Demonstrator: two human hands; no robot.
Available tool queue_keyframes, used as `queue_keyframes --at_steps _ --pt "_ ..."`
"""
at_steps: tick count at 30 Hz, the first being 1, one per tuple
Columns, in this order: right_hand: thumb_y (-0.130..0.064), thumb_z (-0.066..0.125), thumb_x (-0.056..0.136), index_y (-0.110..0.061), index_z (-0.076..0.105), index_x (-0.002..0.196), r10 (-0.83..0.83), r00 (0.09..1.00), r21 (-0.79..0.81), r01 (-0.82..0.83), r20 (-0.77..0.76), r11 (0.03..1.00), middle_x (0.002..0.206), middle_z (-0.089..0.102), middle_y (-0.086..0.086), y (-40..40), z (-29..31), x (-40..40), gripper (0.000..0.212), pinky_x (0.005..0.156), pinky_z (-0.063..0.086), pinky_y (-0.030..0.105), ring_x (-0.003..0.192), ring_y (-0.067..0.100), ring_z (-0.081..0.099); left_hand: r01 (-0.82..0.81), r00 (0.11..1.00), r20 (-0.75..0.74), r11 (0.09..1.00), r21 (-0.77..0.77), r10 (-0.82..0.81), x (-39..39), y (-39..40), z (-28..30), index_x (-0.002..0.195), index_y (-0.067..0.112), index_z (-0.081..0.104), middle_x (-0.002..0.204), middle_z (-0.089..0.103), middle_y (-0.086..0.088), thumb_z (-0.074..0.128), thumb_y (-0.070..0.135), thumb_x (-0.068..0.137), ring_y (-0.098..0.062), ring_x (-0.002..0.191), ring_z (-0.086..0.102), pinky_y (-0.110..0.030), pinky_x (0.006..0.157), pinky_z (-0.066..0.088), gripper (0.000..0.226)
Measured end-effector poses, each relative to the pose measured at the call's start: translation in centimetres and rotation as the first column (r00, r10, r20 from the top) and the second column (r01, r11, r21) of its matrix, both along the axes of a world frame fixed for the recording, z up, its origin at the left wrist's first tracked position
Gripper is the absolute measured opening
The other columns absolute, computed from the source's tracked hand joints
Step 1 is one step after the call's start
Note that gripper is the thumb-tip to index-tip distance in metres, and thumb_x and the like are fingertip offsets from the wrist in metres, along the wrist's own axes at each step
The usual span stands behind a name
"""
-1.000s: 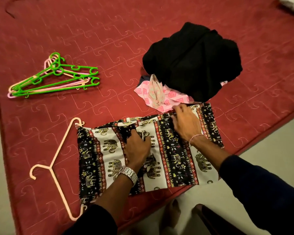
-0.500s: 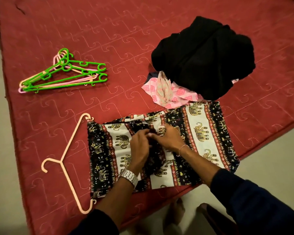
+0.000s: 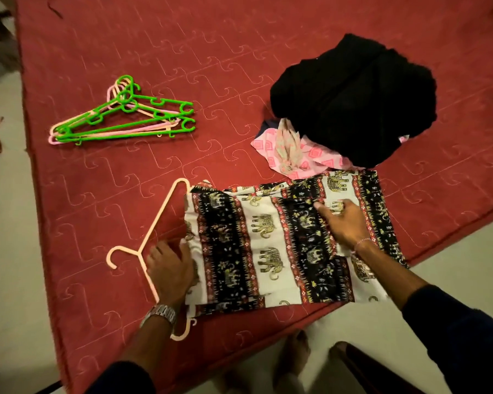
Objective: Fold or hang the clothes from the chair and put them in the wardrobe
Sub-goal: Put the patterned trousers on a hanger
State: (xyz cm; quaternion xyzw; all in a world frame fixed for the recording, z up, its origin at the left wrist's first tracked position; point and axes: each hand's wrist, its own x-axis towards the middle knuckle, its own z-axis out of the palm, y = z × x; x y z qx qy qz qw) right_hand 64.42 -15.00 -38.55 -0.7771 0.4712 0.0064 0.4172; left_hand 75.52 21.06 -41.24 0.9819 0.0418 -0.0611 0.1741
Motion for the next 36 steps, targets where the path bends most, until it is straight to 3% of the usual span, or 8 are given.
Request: queue_keyframes --at_steps 4,8,12,18,24,28,31,36 --pt "-0.061 0.065 0.085 -0.002 0.048 0.134 0.018 0.996 -0.088 -0.026 -0.088 0.996 0.068 0.045 -0.001 -3.5 0.5 -1.5 0.078 0.047 0.031 0.023 0.056 0.014 0.040 0.025 0.997 -0.073 1.000 -0.006 -0.025 0.6 -0.1 0.4 0.126 -0.002 0.047 0.130 0.049 -0.027 0.049 0.049 0.098 -0.045 0.120 0.044 -0.059 0.098 0.042 0.058" --pt "-0.061 0.062 0.087 -0.002 0.047 0.124 0.080 0.977 -0.268 -0.132 -0.197 0.954 0.079 0.057 0.008 -5.0 1.4 -2.3 0.071 0.059 0.053 0.035 0.071 0.026 0.059 0.006 0.997 -0.082 0.999 -0.038 -0.009 0.9 -0.5 0.8 0.141 -0.005 0.035 0.135 0.042 -0.033 0.056 0.038 0.098 -0.051 0.122 0.040 -0.059 0.099 0.039 0.065" --pt "-0.056 0.058 0.091 -0.004 0.042 0.124 0.064 0.968 -0.402 -0.160 -0.243 0.902 0.074 0.050 0.003 -5.8 1.8 -3.2 0.063 0.057 0.048 0.036 0.071 0.025 0.058 0.009 0.995 -0.098 0.998 -0.066 -0.016 1.1 -1.0 1.0 0.146 -0.007 0.028 0.137 0.038 -0.037 0.057 0.033 0.097 -0.054 0.124 0.037 -0.061 0.103 0.038 0.069" --pt "-0.067 0.052 0.079 -0.007 0.037 0.117 0.005 0.957 -0.386 -0.122 -0.290 0.914 0.076 0.055 0.010 -6.4 -0.1 -4.6 0.072 0.060 0.055 0.044 0.070 0.030 0.060 -0.028 0.992 -0.123 0.991 -0.133 0.012 0.9 -1.8 2.0 0.148 -0.007 0.024 0.142 0.035 -0.032 0.061 0.029 0.096 -0.048 0.130 0.035 -0.057 0.104 0.039 0.072" --pt "-0.064 0.067 0.080 -0.002 0.044 0.129 -0.061 0.975 -0.168 0.025 -0.213 0.985 0.090 0.059 0.012 -7.5 -0.4 -4.4 0.083 0.060 0.055 0.037 0.076 0.027 0.060 -0.135 0.991 -0.017 0.982 -0.132 0.134 0.4 -1.2 3.0 0.115 -0.006 0.048 0.116 0.054 -0.028 0.061 0.020 0.093 -0.044 0.110 0.050 -0.050 0.084 0.044 0.037" --pt "-0.044 0.067 0.092 -0.007 0.055 0.129 -0.040 0.992 0.024 0.043 -0.120 0.999 0.078 0.063 0.006 -8.7 0.1 -6.3 0.055 0.046 0.039 0.025 0.056 0.017 0.054 -0.331 0.938 -0.122 0.943 -0.039 0.324 0.3 -0.3 2.5 0.128 -0.017 0.037 0.126 0.049 -0.038 0.068 0.028 0.089 -0.054 0.116 0.049 -0.057 0.095 0.044 0.067" --pt "-0.033 0.058 0.100 -0.002 0.057 0.120 0.113 0.987 -0.096 -0.124 -0.119 0.988 0.079 0.064 0.013 -9.0 0.2 -7.7 0.037 0.049 0.046 0.031 0.058 0.020 0.053 -0.441 0.875 -0.263 0.894 -0.080 0.407 1.0 0.6 1.8 0.128 -0.021 0.038 0.125 0.053 -0.039 0.069 0.032 0.090 -0.056 0.113 0.055 -0.055 0.093 0.049 0.072" --pt "-0.033 0.039 0.106 -0.009 0.040 0.123 0.286 0.940 -0.350 -0.336 -0.187 0.874 0.085 0.057 0.009 -7.8 0.9 -7.6 0.030 0.047 0.041 0.027 0.060 0.020 0.053 -0.367 0.917 -0.263 0.895 -0.255 0.301 1.5 2.8 1.5 0.090 -0.005 0.067 0.084 0.066 -0.024 0.064 0.022 0.095 -0.046 0.089 0.065 -0.045 0.076 0.052 0.028"
